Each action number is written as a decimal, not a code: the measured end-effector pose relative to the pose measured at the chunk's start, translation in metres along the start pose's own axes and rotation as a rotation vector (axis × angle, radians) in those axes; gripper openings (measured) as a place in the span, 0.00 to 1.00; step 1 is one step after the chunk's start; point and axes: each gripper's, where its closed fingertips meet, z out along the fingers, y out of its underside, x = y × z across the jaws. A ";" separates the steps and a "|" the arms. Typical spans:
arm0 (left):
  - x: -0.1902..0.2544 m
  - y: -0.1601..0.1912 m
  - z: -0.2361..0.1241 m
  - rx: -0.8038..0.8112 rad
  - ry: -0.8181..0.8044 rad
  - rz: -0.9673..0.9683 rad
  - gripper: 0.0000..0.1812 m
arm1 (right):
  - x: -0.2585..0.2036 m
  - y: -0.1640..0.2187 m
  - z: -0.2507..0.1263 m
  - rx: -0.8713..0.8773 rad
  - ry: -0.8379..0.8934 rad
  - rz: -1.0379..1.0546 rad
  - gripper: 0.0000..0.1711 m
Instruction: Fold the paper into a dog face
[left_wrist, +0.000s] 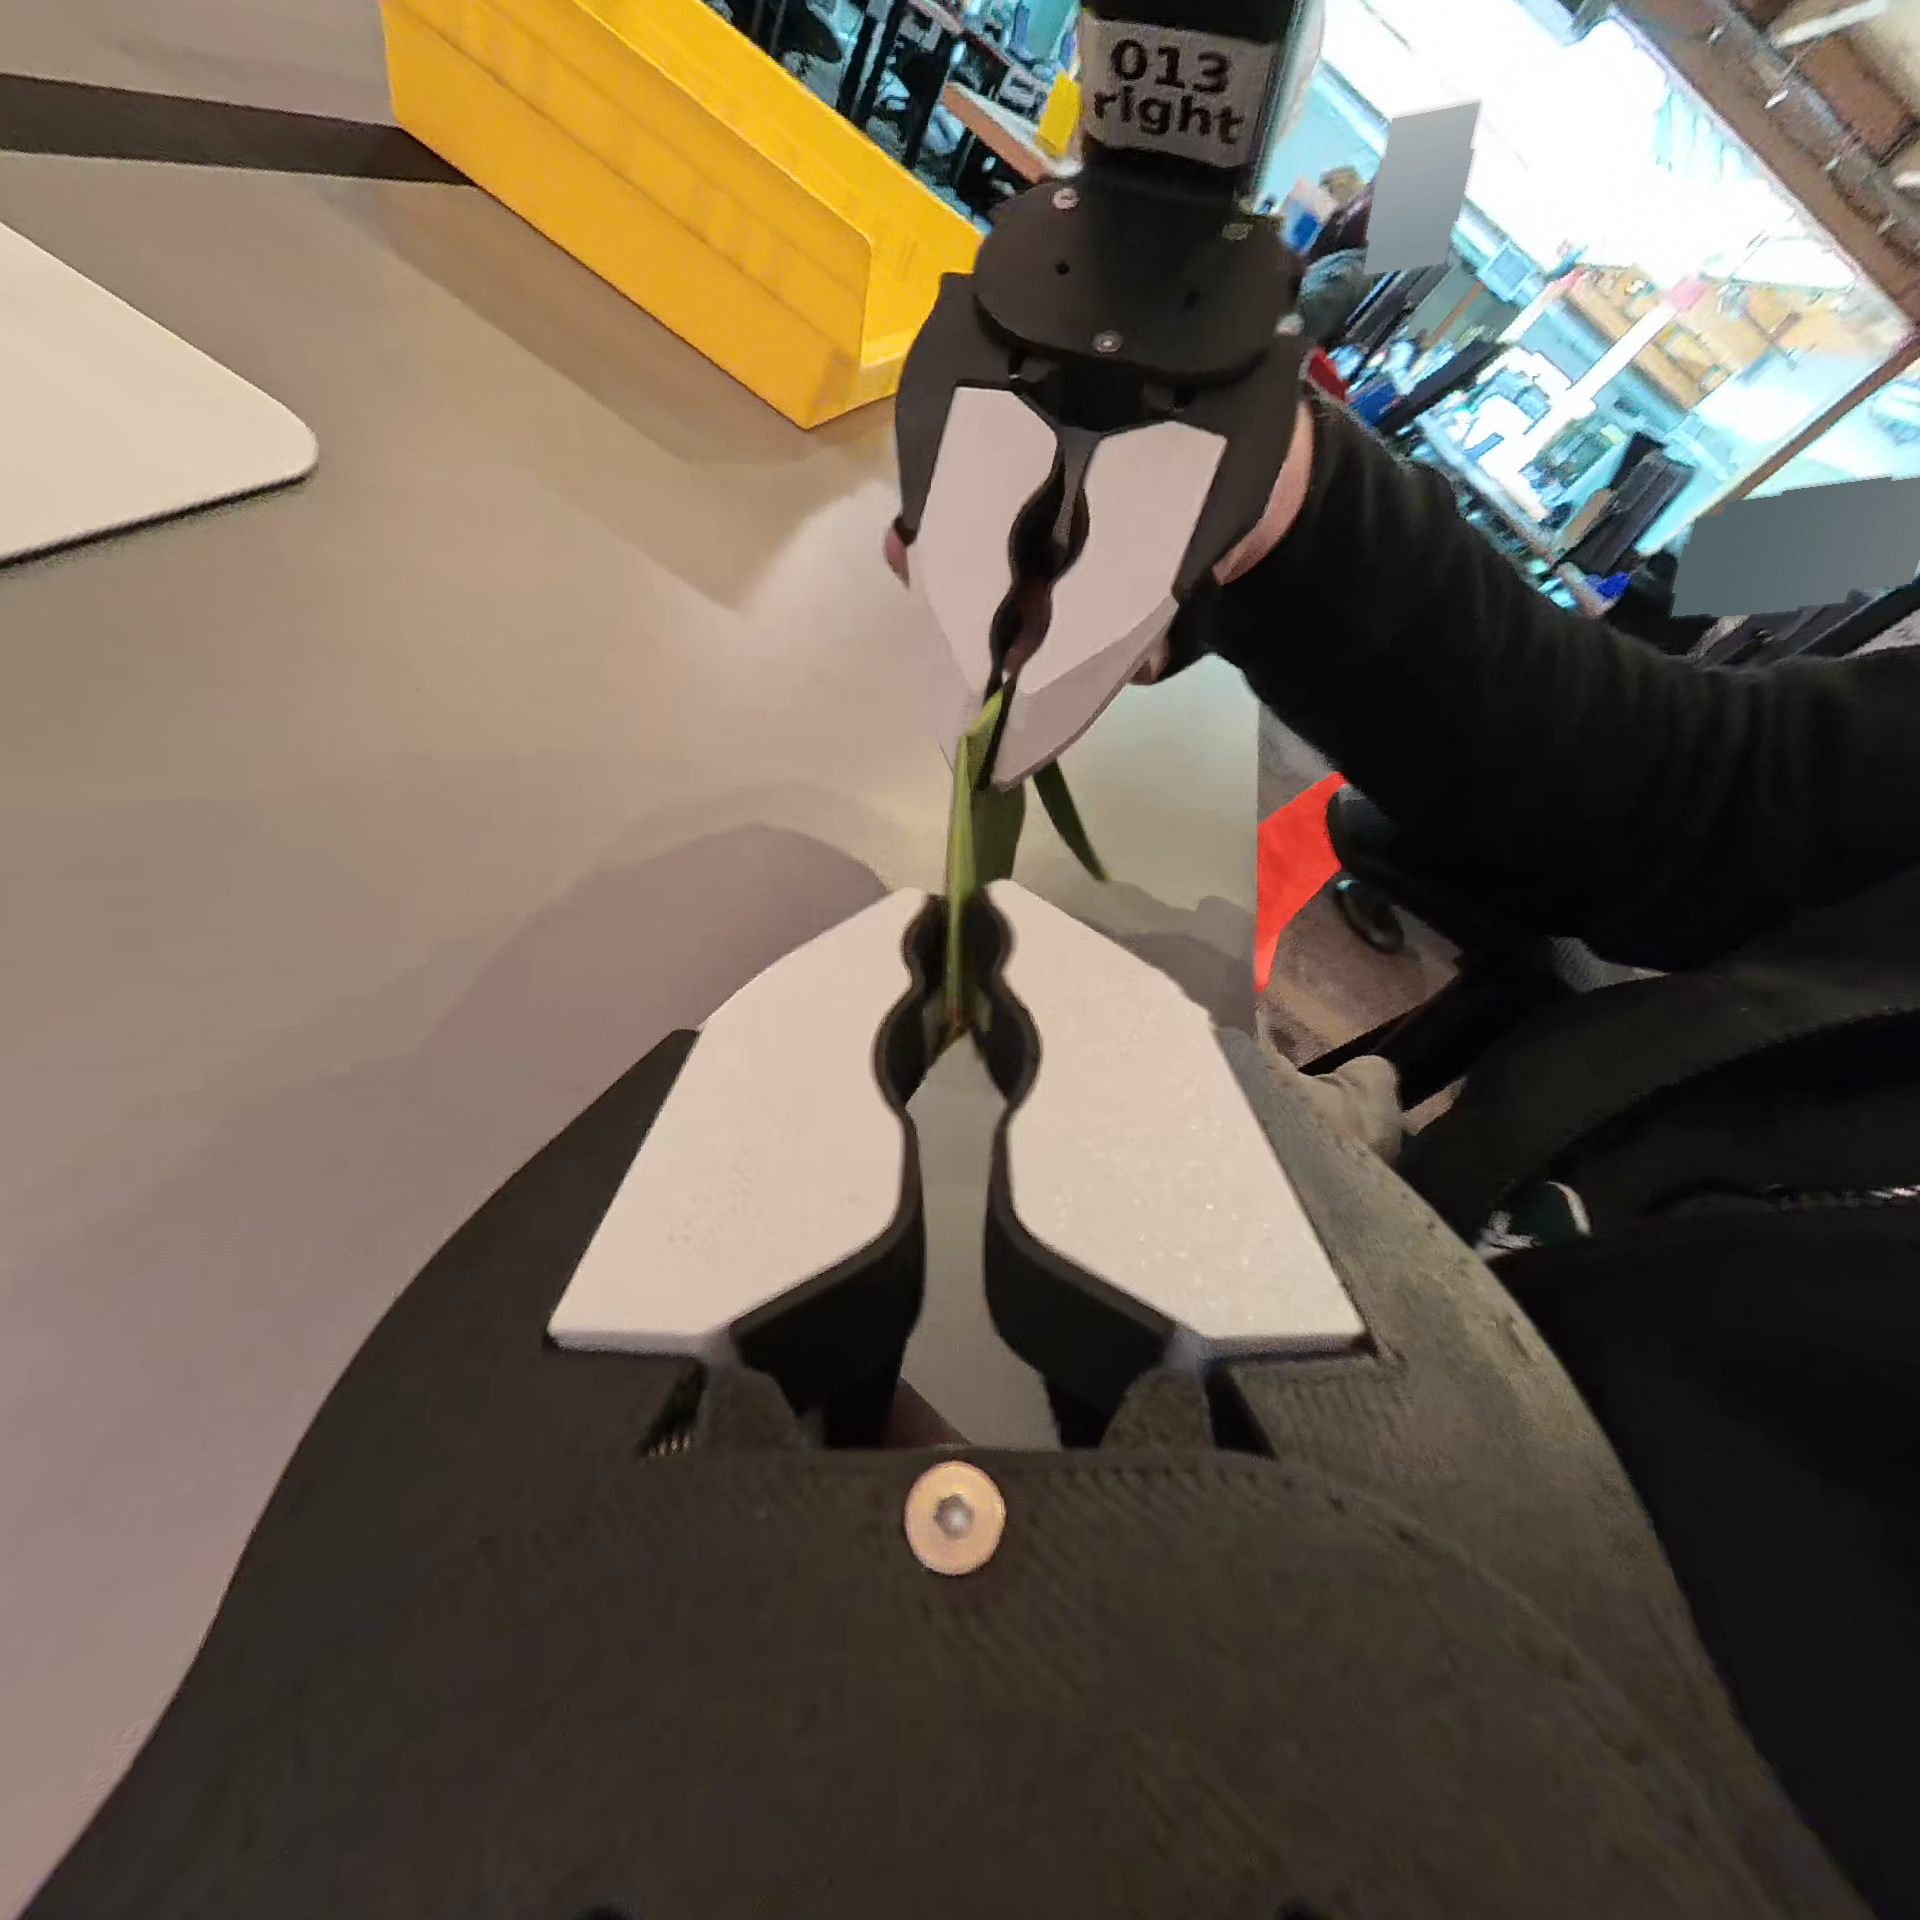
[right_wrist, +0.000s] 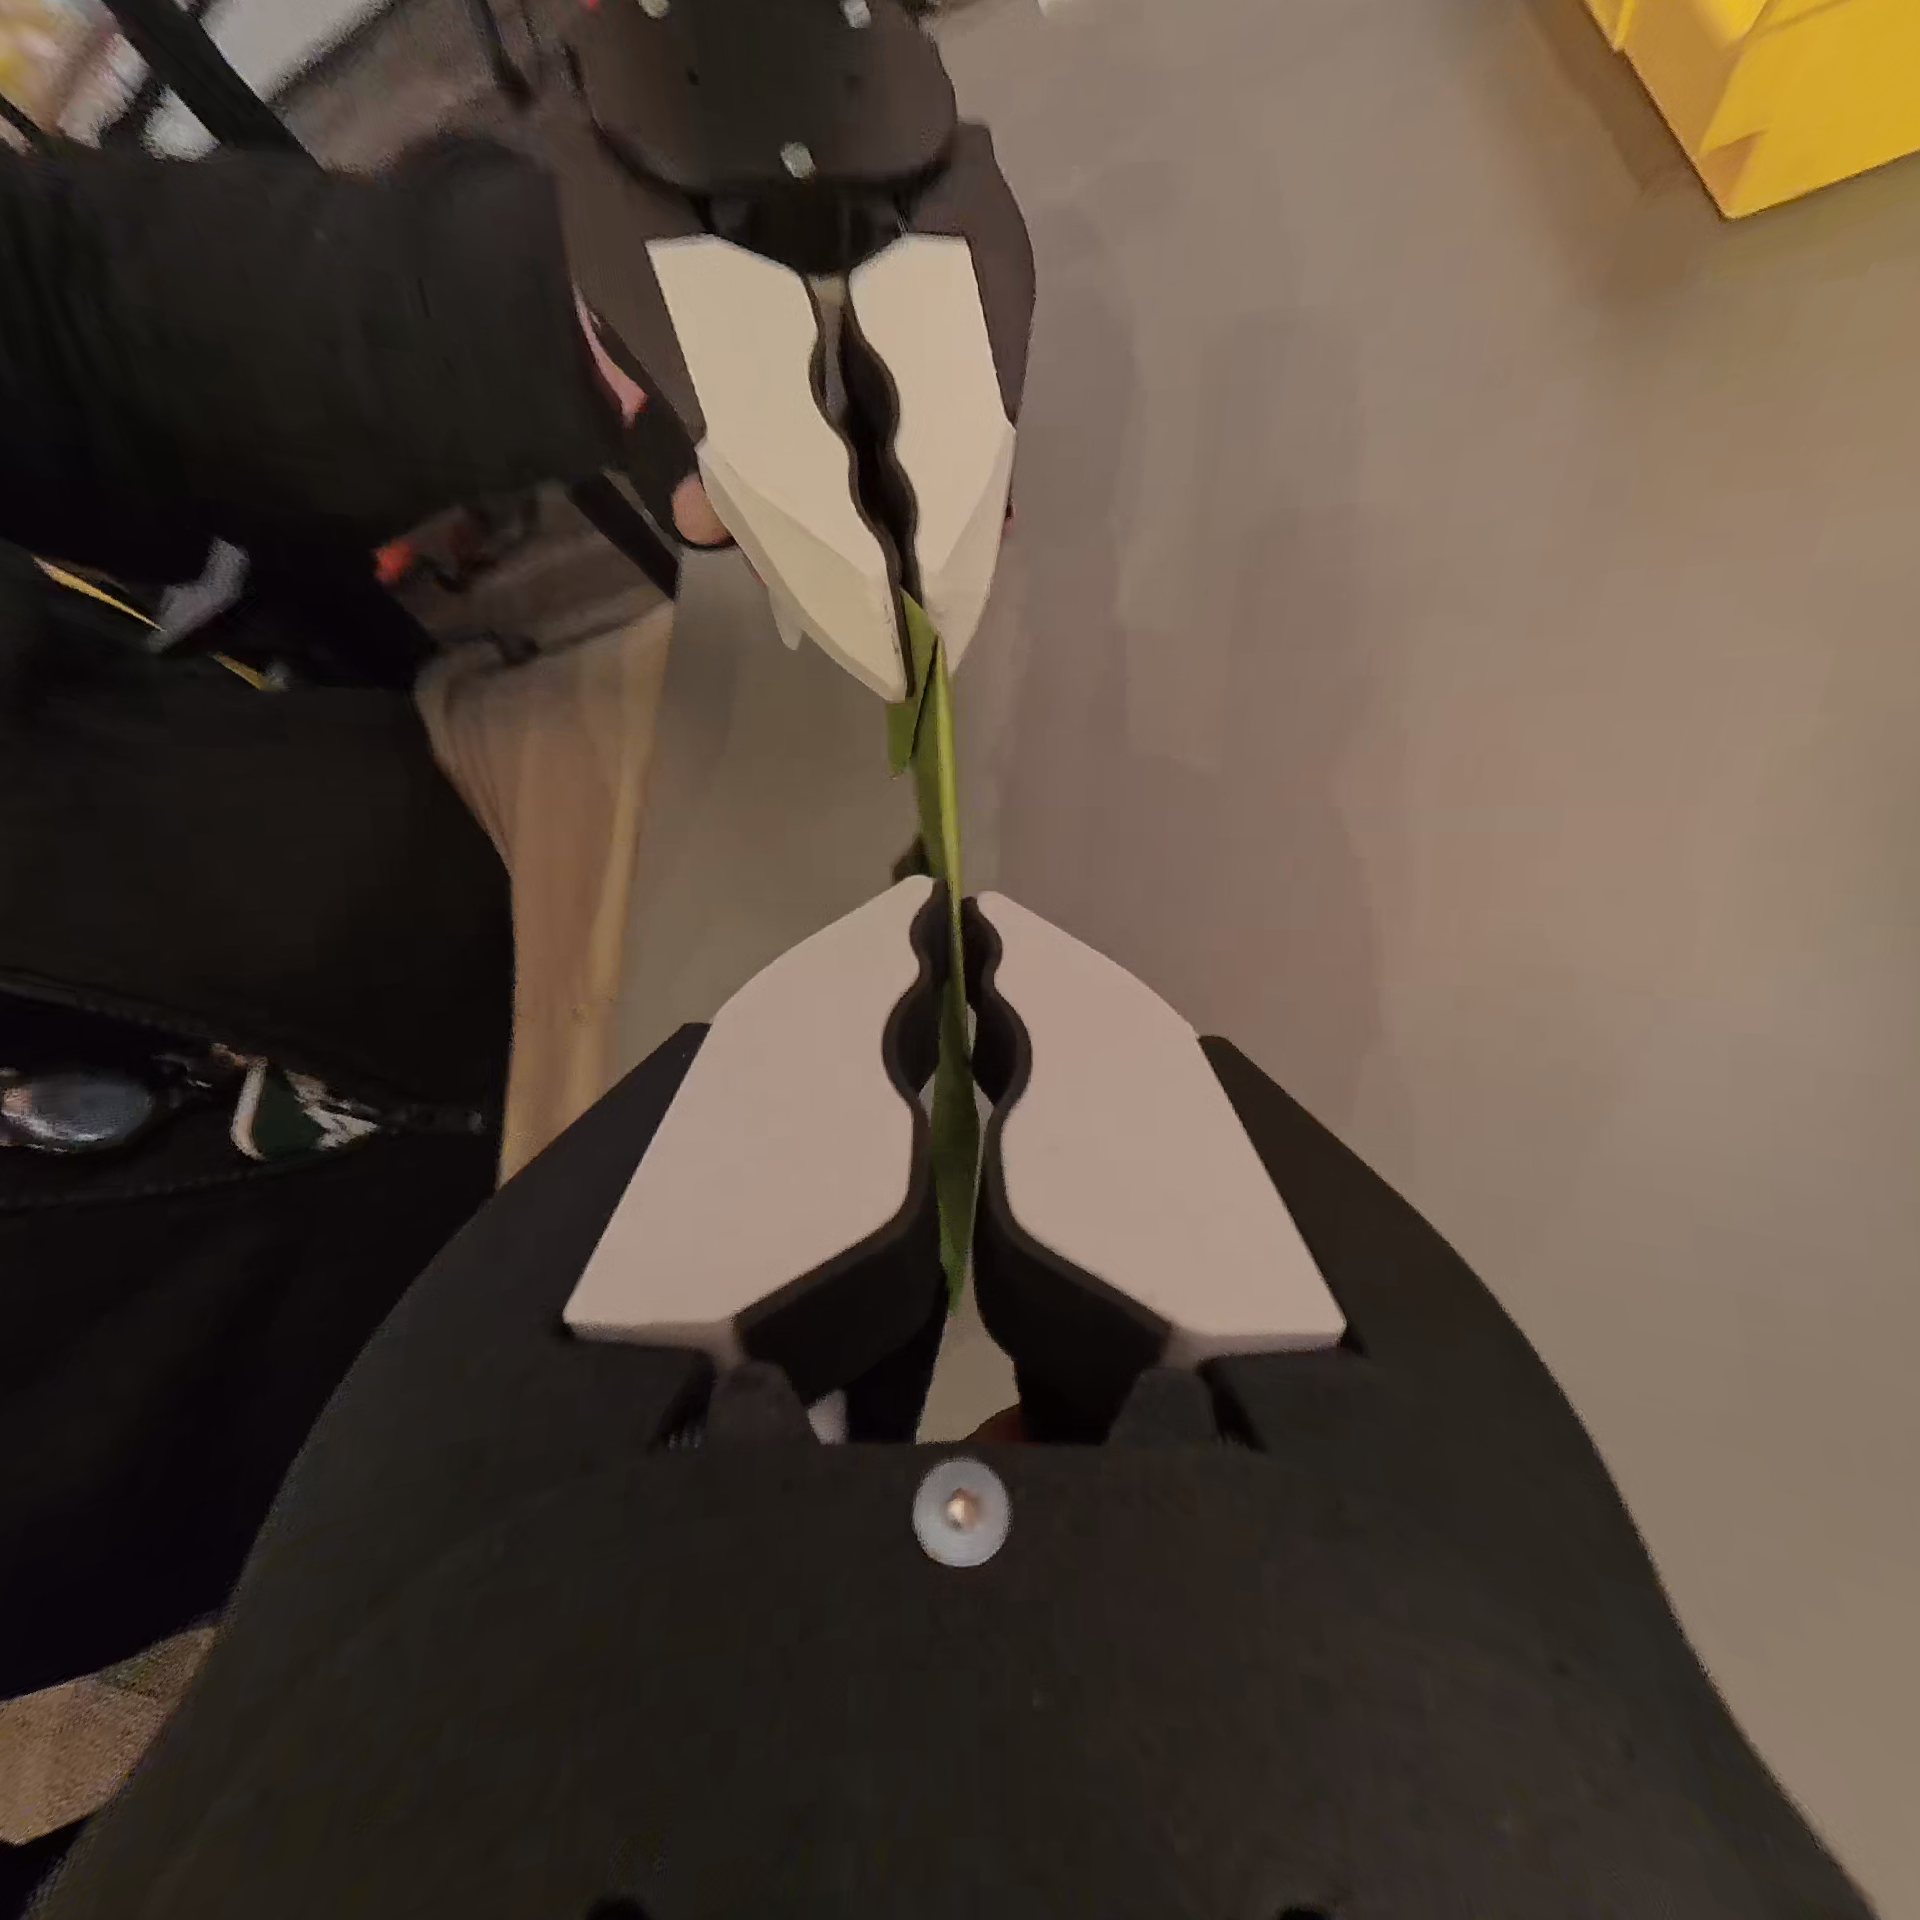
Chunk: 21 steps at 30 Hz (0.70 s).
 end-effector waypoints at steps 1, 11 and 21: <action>0.003 0.000 -0.001 0.004 0.031 -0.013 0.10 | -0.001 -0.003 -0.002 0.024 -0.018 0.013 0.00; 0.016 -0.006 0.009 0.047 0.026 0.074 0.00 | -0.003 -0.033 -0.018 0.246 -0.059 0.112 0.01; 0.022 -0.030 -0.008 0.191 0.103 -0.012 0.00 | -0.004 -0.030 -0.048 0.410 -0.176 0.193 0.17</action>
